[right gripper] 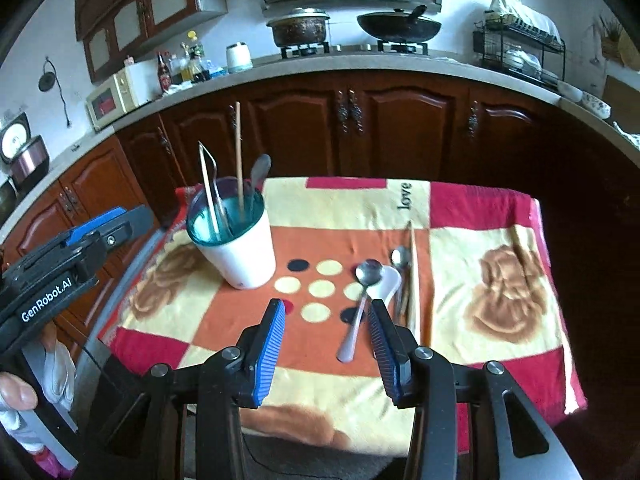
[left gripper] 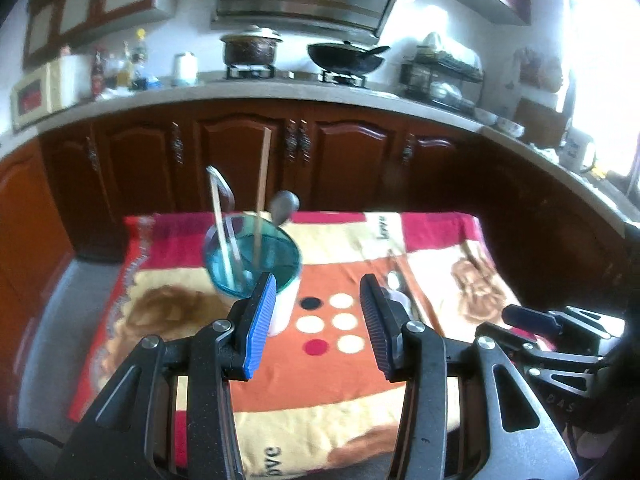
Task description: Organize utensils
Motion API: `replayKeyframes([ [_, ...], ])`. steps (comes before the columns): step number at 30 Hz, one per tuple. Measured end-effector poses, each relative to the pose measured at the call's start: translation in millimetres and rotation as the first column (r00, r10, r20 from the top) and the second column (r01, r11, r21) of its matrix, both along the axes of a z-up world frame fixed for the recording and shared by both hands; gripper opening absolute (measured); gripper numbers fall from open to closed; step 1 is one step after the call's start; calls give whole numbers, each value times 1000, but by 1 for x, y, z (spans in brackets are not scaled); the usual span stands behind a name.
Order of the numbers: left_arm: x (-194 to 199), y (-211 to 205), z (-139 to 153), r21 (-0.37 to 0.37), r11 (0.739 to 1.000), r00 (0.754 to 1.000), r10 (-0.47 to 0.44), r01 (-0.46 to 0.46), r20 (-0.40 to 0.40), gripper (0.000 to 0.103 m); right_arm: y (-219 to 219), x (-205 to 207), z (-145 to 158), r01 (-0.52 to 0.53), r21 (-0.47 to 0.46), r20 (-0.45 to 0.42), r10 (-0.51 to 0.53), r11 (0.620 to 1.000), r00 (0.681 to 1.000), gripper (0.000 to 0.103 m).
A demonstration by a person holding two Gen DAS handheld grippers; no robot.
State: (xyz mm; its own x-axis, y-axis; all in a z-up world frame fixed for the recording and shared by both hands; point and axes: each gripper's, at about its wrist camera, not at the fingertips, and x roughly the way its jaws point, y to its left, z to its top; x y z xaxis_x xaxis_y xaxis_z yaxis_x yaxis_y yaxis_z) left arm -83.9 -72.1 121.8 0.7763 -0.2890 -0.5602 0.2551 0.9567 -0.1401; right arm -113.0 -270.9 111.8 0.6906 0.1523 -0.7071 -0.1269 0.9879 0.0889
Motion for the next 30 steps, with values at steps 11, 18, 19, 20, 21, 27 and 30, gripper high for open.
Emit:
replayKeyframes([
  [11, 28, -7, -35, -90, 992, 979, -99, 84, -176, 43, -22, 0, -15, 81, 18, -15, -81, 997, 997, 42],
  [18, 47, -22, -60, -77, 991, 962, -127, 111, -242, 43, -40, 40, -61, 39, 93, -75, -32, 995, 997, 42],
  [19, 50, -26, -64, -74, 990, 958, -133, 118, -253, 43, -45, 48, -68, 40, 99, -83, -32, 994, 996, 41],
  [20, 55, -32, -68, -69, 989, 954, -141, 127, -265, 43, -52, 58, -76, 40, 113, -91, -30, 993, 995, 38],
  [21, 59, -39, -72, -69, 988, 949, -150, 136, -278, 43, -56, 63, -81, 41, 124, -96, -29, 991, 995, 37],
  [27, 98, -78, -95, -75, 982, 922, -186, 171, -339, 43, -93, 109, -114, 67, 225, -150, -33, 972, 988, 31],
  [30, 119, -96, -111, -77, 980, 904, -200, 185, -377, 43, -102, 125, -124, 56, 259, -166, -13, 964, 986, 31],
])
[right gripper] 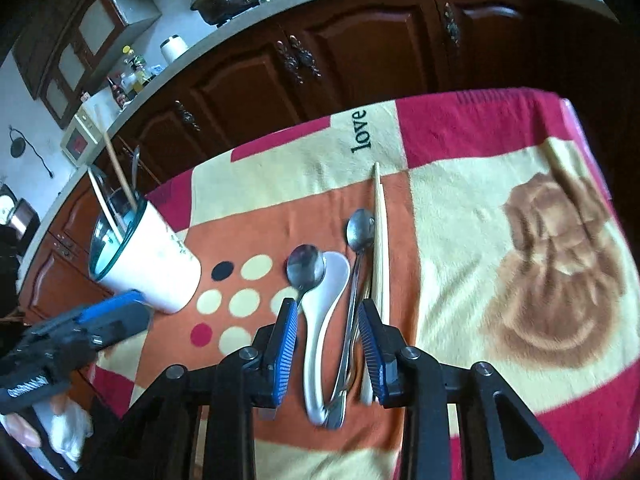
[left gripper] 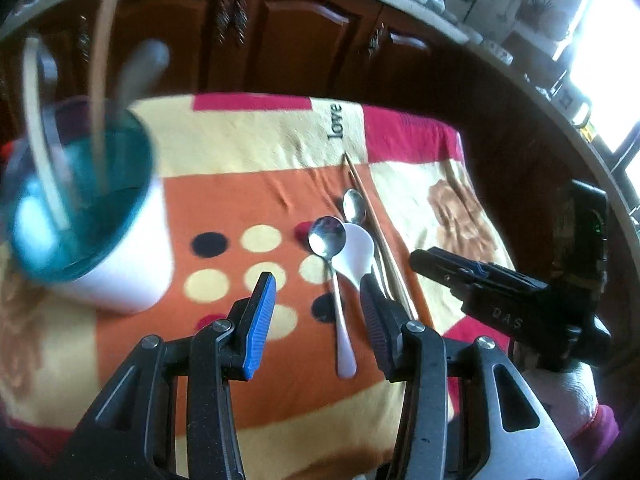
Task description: Organize utensils
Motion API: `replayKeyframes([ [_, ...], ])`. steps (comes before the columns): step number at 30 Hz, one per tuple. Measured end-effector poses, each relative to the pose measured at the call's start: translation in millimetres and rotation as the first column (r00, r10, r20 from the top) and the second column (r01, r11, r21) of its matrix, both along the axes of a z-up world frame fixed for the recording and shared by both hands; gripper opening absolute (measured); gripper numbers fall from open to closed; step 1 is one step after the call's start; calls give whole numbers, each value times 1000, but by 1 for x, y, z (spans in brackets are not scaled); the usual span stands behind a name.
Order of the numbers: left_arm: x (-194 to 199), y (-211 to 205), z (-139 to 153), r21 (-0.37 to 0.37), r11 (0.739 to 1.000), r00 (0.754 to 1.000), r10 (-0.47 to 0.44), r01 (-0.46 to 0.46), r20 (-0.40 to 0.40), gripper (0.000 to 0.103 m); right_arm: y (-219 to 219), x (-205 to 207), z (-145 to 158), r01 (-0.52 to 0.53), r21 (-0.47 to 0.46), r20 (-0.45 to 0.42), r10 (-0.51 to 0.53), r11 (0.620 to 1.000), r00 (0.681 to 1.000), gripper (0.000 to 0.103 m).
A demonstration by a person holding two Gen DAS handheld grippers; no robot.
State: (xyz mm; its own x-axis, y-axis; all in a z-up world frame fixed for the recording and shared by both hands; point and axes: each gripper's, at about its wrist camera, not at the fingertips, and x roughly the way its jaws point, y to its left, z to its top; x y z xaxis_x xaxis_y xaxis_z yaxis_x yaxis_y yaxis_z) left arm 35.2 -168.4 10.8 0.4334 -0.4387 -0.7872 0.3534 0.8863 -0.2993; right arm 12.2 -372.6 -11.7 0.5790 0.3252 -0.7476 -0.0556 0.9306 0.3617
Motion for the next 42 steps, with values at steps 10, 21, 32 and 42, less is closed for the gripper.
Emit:
replayKeyframes([
  [10, 58, -30, -45, 36, 999, 997, 22, -20, -72, 43, -15, 41, -34, -41, 81, -54, 45, 996, 998, 31],
  [21, 89, -54, -74, 21, 1000, 993, -21, 24, -115, 42, -29, 43, -36, -82, 110, -50, 88, 991, 995, 32],
  [32, 73, -50, -68, 57, 998, 997, -18, 22, -70, 2, -13, 54, -37, -173, 62, -58, 177, 983, 982, 32],
  [42, 35, -8, -70, 38, 999, 992, 23, -18, -121, 2, 18, 88, -49, -303, -39, -108, 298, 952, 949, 32],
])
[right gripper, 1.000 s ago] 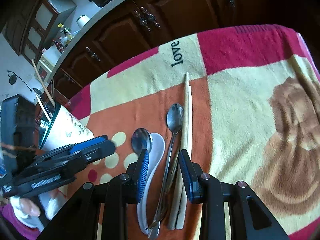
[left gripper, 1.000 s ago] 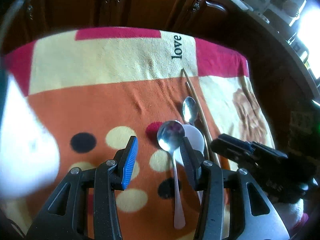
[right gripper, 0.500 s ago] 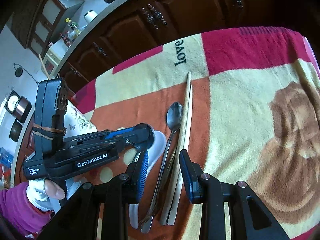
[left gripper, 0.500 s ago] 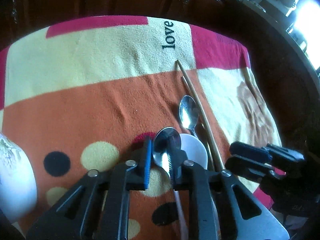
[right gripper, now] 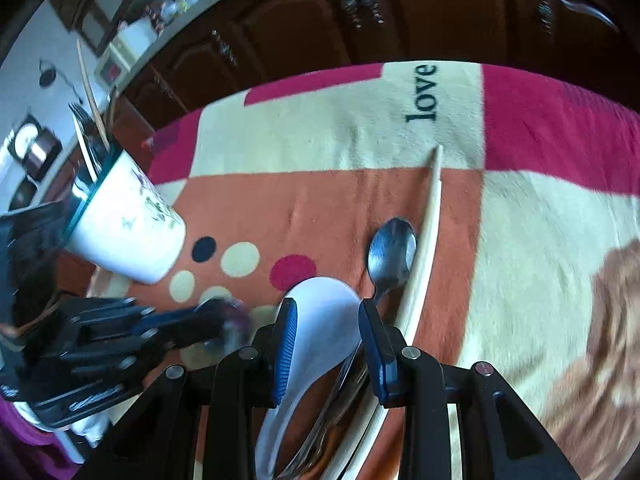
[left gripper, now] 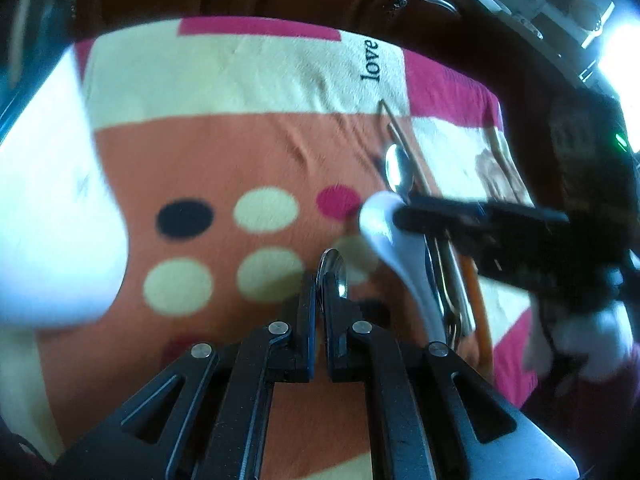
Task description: Organize utensils
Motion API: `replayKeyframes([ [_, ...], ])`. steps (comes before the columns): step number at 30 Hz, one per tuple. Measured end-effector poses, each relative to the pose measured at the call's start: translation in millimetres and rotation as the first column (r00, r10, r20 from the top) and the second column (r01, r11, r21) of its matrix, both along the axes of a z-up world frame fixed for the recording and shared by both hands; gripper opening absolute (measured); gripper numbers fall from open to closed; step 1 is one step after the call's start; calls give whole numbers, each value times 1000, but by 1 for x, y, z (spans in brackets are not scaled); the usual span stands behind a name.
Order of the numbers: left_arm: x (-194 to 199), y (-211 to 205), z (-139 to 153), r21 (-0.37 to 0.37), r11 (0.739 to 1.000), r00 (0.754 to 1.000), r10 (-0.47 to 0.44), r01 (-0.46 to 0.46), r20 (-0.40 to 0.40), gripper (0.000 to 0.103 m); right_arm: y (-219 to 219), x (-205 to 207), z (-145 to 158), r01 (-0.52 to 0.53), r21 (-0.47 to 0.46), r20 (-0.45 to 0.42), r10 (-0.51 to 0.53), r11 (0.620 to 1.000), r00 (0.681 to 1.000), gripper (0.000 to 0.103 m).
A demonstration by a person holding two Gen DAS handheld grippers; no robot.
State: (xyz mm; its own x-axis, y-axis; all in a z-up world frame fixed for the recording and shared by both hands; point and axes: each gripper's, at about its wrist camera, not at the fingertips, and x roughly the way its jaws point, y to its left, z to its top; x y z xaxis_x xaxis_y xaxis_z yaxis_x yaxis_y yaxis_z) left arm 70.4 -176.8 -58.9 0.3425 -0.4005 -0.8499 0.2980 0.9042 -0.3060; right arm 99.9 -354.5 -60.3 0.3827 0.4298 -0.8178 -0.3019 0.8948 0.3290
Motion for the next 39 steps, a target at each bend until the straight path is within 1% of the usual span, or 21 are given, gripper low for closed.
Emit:
replayKeyframes([
  [2, -7, 5, 1, -3, 1000, 1000, -1, 1, -4, 2, 3, 5, -2, -12, 5, -8, 12, 1000, 1000, 32],
  [5, -15, 13, 2, 7, 1000, 1000, -6, 6, -1, 2, 9, 6, -3, -48, 43, -47, 50, 998, 998, 31],
  [6, -17, 15, 2, 6, 1000, 1000, -7, 7, -2, 2, 12, 4, 0, -64, 35, -37, 66, 997, 997, 31],
  [7, -19, 17, 2, 3, 1000, 1000, -6, 6, -4, 2, 15, 3, 2, -62, 0, -19, 62, 998, 998, 31],
  [9, -21, 21, 2, -2, 1000, 1000, -4, 4, -9, 2, 14, 5, 4, -26, -53, 17, 26, 998, 1000, 32],
  [12, -25, 25, 4, -11, 1000, 1000, -1, 1, -11, 2, 6, 12, 0, -4, -47, -2, 4, 999, 1000, 32],
  [15, -26, 28, 6, -13, 1000, 1000, 0, -1, -10, 2, 9, 12, -3, -50, -25, -20, 49, 998, 999, 32],
  [17, -26, 31, 6, -16, 1000, 1000, 5, -5, -12, 2, 12, 10, -6, -70, 3, -60, 70, 998, 996, 31],
  [19, -26, 33, 6, -15, 1000, 1000, 5, -5, -16, 2, 19, 5, -5, -126, 40, -79, 129, 991, 988, 31],
  [20, -26, 34, 5, -13, 1000, 1000, 5, -5, -19, 2, 22, 2, -5, -150, 28, -78, 152, 988, 985, 31],
  [22, -26, 37, 4, -15, 1000, 1000, 11, -11, -24, 2, 23, -1, -2, -134, -41, -43, 132, 990, 990, 31],
  [23, -26, 38, 5, -17, 1000, 1000, 14, -15, -27, 2, 20, 0, -1, -109, -53, -29, 107, 993, 994, 31],
  [26, -26, 42, 6, -20, 1000, 999, 20, -21, -29, 2, 3, 5, 1, -19, -9, -27, 19, 1000, 999, 31],
  [28, -26, 43, 6, -21, 1000, 999, 20, -21, -32, 2, -3, 6, 0, -7, -12, -29, 7, 1000, 1000, 31],
  [31, -27, 43, 7, -25, 999, 999, 22, -22, -34, 2, 1, 8, -2, -28, 7, -34, 28, 1000, 999, 32],
  [33, -28, 44, 7, -26, 999, 999, 21, -22, -33, 2, 3, 8, -2, -48, 47, -62, 50, 998, 997, 32],
  [34, -28, 44, 8, -26, 999, 999, 21, -22, -33, 2, 7, 6, -4, -61, 50, -82, 65, 997, 995, 32],
  [35, -28, 44, 8, -27, 999, 999, 21, -22, -32, 2, 13, 2, -6, -85, 46, -94, 89, 995, 992, 32],
  [37, -28, 46, 8, -29, 999, 999, 24, -25, -33, 2, 23, -6, -9, -139, 90, -123, 149, 986, 981, 32],
  [38, -28, 47, 8, -30, 999, 999, 25, -26, -32, 2, 26, -10, -9, -152, 97, -121, 163, 984, 979, 31],
  [39, -28, 47, 9, -29, 999, 999, 26, -27, -31, 2, 28, -13, -8, -155, 75, -103, 162, 985, 981, 31],
])
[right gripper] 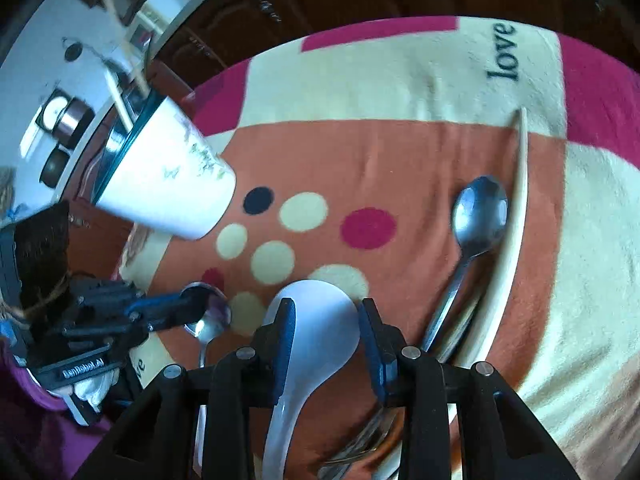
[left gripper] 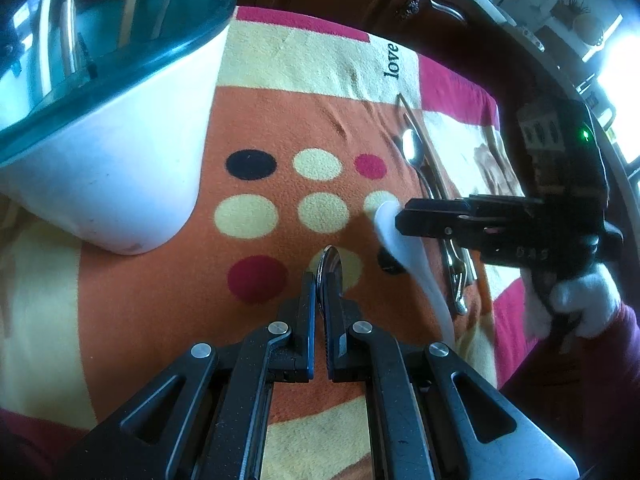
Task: Organize utensils
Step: 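Grasp the white ceramic spoon with the right tool while the left tool holds the silver spoon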
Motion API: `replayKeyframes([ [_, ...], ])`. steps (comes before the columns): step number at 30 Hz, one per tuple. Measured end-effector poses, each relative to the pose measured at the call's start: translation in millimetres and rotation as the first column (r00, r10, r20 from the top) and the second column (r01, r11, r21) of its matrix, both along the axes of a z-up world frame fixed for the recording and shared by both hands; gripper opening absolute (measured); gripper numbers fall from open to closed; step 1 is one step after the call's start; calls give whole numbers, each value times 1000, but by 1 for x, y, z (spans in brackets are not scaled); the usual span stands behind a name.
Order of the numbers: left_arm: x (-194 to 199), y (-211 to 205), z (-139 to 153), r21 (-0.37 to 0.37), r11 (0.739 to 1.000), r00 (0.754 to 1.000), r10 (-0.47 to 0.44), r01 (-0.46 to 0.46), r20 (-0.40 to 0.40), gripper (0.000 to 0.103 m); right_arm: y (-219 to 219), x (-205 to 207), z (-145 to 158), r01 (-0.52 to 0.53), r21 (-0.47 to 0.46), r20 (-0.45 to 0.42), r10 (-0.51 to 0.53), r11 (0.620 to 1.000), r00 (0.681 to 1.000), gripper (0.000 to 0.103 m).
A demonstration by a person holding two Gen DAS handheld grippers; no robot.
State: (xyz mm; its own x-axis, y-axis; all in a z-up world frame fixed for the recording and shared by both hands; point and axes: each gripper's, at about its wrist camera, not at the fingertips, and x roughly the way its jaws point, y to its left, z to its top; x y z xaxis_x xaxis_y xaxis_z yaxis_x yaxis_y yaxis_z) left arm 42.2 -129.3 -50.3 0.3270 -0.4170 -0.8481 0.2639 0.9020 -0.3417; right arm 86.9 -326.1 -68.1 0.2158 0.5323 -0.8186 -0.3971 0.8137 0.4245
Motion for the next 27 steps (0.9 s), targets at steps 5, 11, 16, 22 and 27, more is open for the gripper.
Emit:
replayKeyframes([
  [5, 1, 2, -2, -5, 1000, 1000, 0, 0, -7, 2, -9, 2, -2, 40, -9, 20, -40, 999, 999, 31],
  [11, 6, 8, -14, -31, 999, 999, 13, -14, -52, 2, -10, -5, -5, -9, 50, -11, 9, 999, 1000, 33],
  [16, 4, 11, -12, -45, 999, 998, 21, -23, -56, 2, 3, -23, -7, 6, 25, 50, -7, 1000, 999, 6],
  [22, -10, 20, 13, -74, 997, 1000, 13, -14, -13, 2, 3, -50, 20, 50, 40, 125, -55, 998, 991, 2],
  [27, -25, 32, 42, -90, 996, 999, 21, -17, 46, 2, 1, -71, 58, 78, 63, 211, -90, 995, 973, 1],
])
